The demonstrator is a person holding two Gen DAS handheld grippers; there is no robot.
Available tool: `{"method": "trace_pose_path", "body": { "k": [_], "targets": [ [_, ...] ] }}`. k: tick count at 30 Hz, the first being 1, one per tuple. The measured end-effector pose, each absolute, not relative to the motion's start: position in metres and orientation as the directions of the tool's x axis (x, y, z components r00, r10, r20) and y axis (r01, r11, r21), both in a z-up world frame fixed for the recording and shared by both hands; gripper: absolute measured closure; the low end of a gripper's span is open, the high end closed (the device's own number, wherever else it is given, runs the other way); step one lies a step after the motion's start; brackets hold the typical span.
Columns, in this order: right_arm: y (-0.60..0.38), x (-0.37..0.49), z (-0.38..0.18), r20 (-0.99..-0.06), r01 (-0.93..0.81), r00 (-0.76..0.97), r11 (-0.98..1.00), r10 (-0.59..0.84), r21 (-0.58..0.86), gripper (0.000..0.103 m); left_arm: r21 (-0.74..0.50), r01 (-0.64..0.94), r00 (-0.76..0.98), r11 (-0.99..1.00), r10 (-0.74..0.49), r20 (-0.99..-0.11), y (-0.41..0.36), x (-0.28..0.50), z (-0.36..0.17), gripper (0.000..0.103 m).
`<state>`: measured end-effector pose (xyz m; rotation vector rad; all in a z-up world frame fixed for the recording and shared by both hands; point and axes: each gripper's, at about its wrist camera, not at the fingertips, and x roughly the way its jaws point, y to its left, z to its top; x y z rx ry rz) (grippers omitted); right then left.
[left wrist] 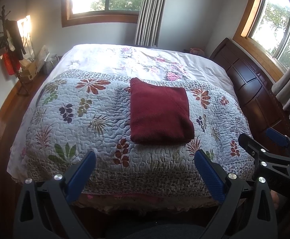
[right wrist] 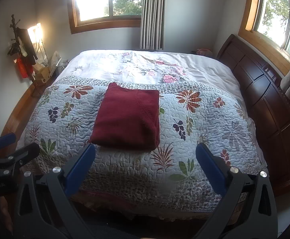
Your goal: Fold small clothes
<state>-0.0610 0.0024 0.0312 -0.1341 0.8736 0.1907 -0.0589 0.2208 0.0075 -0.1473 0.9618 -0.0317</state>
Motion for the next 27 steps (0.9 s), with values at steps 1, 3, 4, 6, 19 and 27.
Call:
{"method": "trace_pose_path", "body": {
  "k": [1,3,4,6,19,27],
  "targets": [
    [0.002,-0.06,0.031,-0.772,-0.22,0.626,0.975,0.111,-0.038,0.003,-0.138,-0.036,0.571,0.99,-0.093,-0.815,0.22,-0.057,0.007,0.004],
    [0.001,-0.056,0.03,-0.774,-0.219,0.623,0.975,0.112,-0.036,0.003,-0.136,-0.032,0.568,0.99,-0.094,-0.817,0.219,-0.054,0.007,0.004],
    [0.001,-0.055,0.029,-0.775,-0.219,0.622,0.975,0.112,-0.035,0.003,-0.135,-0.031,0.567,0.99,-0.093,-0.818,0.218,-0.053,0.006,0.004],
    [0.001,-0.054,0.029,-0.774,-0.22,0.623,0.975,0.112,-0.036,0.003,-0.132,-0.028,0.565,0.991,-0.093,-0.82,0.216,-0.052,0.005,0.004],
    [0.001,-0.046,0.025,-0.775,-0.222,0.621,0.974,0.113,-0.036,0.003,-0.127,-0.024,0.561,0.992,-0.091,-0.823,0.211,-0.046,0.005,0.004],
    [0.002,-0.034,0.021,-0.79,-0.225,0.599,0.974,0.131,-0.01,0.003,-0.127,-0.025,0.559,0.992,-0.092,-0.824,0.211,-0.043,0.005,0.004]
  ]
}}
